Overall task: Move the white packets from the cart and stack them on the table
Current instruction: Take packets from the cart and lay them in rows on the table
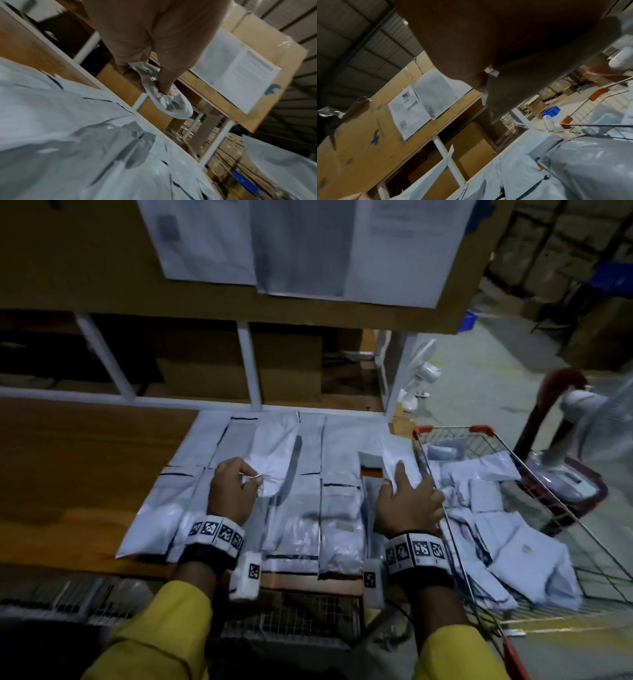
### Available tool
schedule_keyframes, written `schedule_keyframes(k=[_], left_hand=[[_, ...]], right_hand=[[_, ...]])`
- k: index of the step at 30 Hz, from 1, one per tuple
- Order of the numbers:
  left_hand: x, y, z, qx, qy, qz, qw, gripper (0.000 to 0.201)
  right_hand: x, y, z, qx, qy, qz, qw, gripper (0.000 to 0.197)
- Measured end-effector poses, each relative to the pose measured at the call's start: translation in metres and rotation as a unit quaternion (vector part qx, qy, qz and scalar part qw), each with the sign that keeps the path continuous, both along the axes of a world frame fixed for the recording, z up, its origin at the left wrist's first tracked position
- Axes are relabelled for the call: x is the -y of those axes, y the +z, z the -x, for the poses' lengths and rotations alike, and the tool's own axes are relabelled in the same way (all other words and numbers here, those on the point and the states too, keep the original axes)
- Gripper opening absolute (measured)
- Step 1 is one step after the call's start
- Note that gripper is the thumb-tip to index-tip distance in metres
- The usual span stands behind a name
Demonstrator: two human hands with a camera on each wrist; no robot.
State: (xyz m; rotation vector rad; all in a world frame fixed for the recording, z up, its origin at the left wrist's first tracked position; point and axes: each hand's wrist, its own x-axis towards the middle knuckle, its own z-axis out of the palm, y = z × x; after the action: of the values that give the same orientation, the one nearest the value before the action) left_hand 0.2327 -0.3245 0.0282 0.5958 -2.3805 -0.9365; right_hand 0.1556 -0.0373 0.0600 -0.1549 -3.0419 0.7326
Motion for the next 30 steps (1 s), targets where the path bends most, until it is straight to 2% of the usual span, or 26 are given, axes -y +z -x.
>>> schedule_keyframes(k=[6,14,19,24,30], left_hand=[[0.041,-0.001,-0.026,-0.006,0.074,-0.001,0.997,0.019],[0.084,-0.007,-0.03,-0.015,0.1,-0.022,0.995,0.017],[0.133,-0.01,-0.007,0.002,0.085,-0.038,0.996,0.02],[0.199,-0.029,0.031,0.062,0.057,-0.041,0.996,0.013],[0.258,-0.047,0.075,0.05,0.001,-0.013,0.999,0.019]], right_hand=[[0.04,-0.004,0.014,-0.002,0.044,0.021,0.999,0.054],[0.099,-0.018,0.014,-0.011,0.075,-0.002,0.997,0.053],[0.158,-0.023,0.03,-0.021,0.073,-0.017,0.997,0.054],[0.222,-0.037,0.054,0.031,0.053,-0.034,0.998,0.055],[0.296,-0.059,0.094,0.085,0.036,-0.063,0.994,0.057]])
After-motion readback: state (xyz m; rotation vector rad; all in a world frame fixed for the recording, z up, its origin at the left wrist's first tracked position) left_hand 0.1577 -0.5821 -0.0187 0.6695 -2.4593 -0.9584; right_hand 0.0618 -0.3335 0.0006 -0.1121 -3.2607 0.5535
